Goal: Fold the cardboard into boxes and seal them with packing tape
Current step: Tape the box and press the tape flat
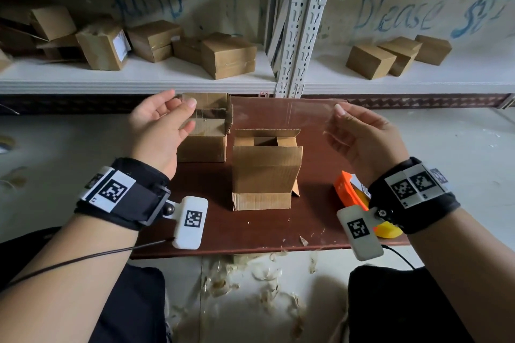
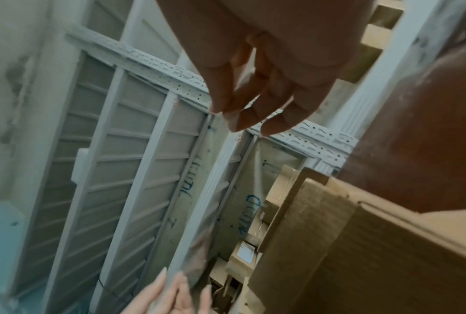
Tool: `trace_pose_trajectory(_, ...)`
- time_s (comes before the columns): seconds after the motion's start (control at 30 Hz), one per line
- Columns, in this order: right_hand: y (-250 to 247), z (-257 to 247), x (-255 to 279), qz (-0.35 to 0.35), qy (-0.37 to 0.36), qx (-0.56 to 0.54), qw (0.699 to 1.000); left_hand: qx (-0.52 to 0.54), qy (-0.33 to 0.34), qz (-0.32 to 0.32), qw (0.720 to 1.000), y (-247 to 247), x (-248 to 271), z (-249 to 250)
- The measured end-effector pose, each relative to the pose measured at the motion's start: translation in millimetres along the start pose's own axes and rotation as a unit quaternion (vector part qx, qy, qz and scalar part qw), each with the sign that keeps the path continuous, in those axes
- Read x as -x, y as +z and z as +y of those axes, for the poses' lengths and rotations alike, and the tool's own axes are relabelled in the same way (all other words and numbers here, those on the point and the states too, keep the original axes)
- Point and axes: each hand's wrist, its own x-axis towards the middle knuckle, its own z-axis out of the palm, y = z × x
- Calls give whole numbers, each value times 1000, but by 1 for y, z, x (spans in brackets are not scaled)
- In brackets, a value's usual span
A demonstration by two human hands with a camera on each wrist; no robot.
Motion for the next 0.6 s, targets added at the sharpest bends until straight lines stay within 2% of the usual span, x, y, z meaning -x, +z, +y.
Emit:
trace_pose_trajectory(0.07, 1, 2, -9, -24, 64, -13, 998, 30, -44, 2, 999, 5, -1, -3)
trace_pose_trajectory(0.1, 1, 3, -14, -36, 112, -18, 993, 71, -87, -7, 994, 6, -2, -5)
trace_pose_trajectory(0.17, 2, 4, -27, -17, 229, -63, 971, 201, -206, -25, 957, 6, -10, -7)
trace_pose_trajectory(0.23, 1, 2, -38, 16, 320, -149, 936, 309, -276, -31, 909, 6, -17, -9)
trace_pose_trajectory(0.3, 1, 0, -44, -2, 358, -176, 917, 335, -276, -33, 900, 7, -21, -8)
trace_pose_trajectory(0.4, 3, 2, -57, -19, 381, -177, 907, 354, -272, -45, 894, 7, -29, -13)
trace_pose_trajectory(0.6, 5, 15, -76, -41, 375, -179, 909, 420, -261, -58, 867, 7, -37, -29)
